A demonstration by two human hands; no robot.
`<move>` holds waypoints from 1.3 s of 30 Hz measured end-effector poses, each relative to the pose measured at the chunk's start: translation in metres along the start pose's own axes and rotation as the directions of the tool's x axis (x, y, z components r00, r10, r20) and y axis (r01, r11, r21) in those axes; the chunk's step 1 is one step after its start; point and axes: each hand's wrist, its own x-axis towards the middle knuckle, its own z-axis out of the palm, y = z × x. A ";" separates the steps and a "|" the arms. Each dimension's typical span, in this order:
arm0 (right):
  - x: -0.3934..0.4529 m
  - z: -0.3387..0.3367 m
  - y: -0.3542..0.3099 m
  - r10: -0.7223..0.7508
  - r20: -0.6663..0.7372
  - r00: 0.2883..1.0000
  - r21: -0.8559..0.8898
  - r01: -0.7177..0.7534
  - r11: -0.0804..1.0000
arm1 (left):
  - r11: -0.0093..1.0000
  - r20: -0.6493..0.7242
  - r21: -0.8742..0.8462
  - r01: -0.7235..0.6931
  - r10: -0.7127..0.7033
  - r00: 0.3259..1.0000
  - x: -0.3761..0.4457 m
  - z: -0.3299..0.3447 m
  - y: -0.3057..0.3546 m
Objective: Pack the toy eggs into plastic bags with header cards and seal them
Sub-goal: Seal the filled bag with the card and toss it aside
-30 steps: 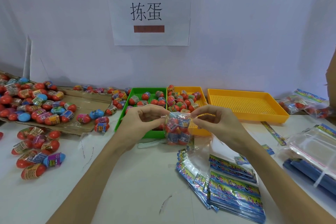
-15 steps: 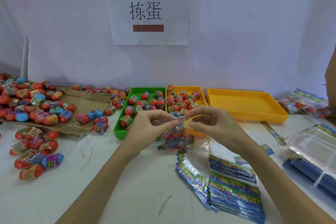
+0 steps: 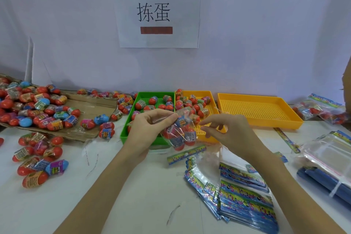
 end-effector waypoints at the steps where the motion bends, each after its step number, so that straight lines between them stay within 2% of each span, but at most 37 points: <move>1: 0.000 0.002 -0.002 -0.050 -0.025 0.998 -0.027 0.050 0.998 | 1.000 -0.003 -0.026 0.007 -0.007 1.000 0.000 0.001 0.000; 3: -0.001 0.006 -0.006 -0.098 -0.059 0.993 -0.029 0.097 0.995 | 0.998 -0.023 -0.068 0.010 -0.011 1.000 0.000 0.002 -0.002; 4: -0.001 0.008 -0.008 -0.073 -0.051 0.996 0.028 0.075 0.997 | 0.997 -0.045 -0.081 0.007 -0.010 0.999 0.000 0.003 -0.002; 6: -0.003 0.011 -0.012 0.094 0.065 0.993 0.242 -0.108 0.964 | 0.995 -0.103 -0.097 -0.015 0.005 0.995 0.000 0.004 -0.003; 8: -0.004 0.012 -0.018 0.236 0.205 0.950 0.453 -0.306 0.838 | 0.994 -0.155 -0.089 -0.060 0.046 0.987 0.000 0.005 -0.003; 10: -0.003 0.012 -0.023 0.268 0.263 0.927 0.608 -0.374 0.700 | 0.993 -0.192 -0.058 -0.100 0.087 0.978 -0.001 0.007 -0.002; 11: -0.001 0.011 -0.026 0.263 0.270 0.926 0.645 -0.377 0.664 | 0.993 -0.202 -0.051 -0.110 0.098 0.975 -0.002 0.008 -0.002; 12: 0.000 0.011 -0.029 0.259 0.263 0.929 0.647 -0.369 0.667 | 0.993 -0.202 -0.050 -0.111 0.099 0.974 -0.002 0.008 -0.003; 14: 0.001 0.012 -0.032 0.256 0.197 0.946 0.563 -0.323 0.761 | 0.995 -0.165 -0.051 -0.090 0.080 0.983 -0.003 0.009 -0.003; 16: 0.001 0.013 -0.028 0.270 0.159 0.950 0.514 -0.313 0.799 | 0.998 -0.106 -0.040 -0.040 0.036 0.994 -0.003 0.007 -0.001; 22: 0.000 0.010 -0.024 0.288 0.189 0.939 0.556 -0.344 0.757 | 0.990 -0.024 -0.091 0.107 -0.110 0.994 -0.005 0.005 0.006; 26: 0.002 0.004 -0.019 0.309 0.106 0.945 0.512 -0.318 0.798 | 0.986 -0.017 -0.126 0.109 -0.112 0.994 -0.003 -0.002 0.009; 32: 0.002 0.004 -0.019 0.270 0.025 0.962 0.620 -0.227 0.751 | 0.957 0.040 -0.258 0.133 -0.127 0.991 -0.002 -0.001 0.011; 35: 0.002 0.003 -0.020 0.275 0.013 0.961 0.609 -0.226 0.761 | 0.959 0.103 -0.227 0.170 -0.149 0.983 -0.003 0.000 0.012; 39: 0.001 0.001 -0.021 0.256 0.010 0.967 0.573 -0.216 0.791 | 0.974 0.111 -0.165 0.154 -0.137 0.984 -0.007 0.002 0.011</move>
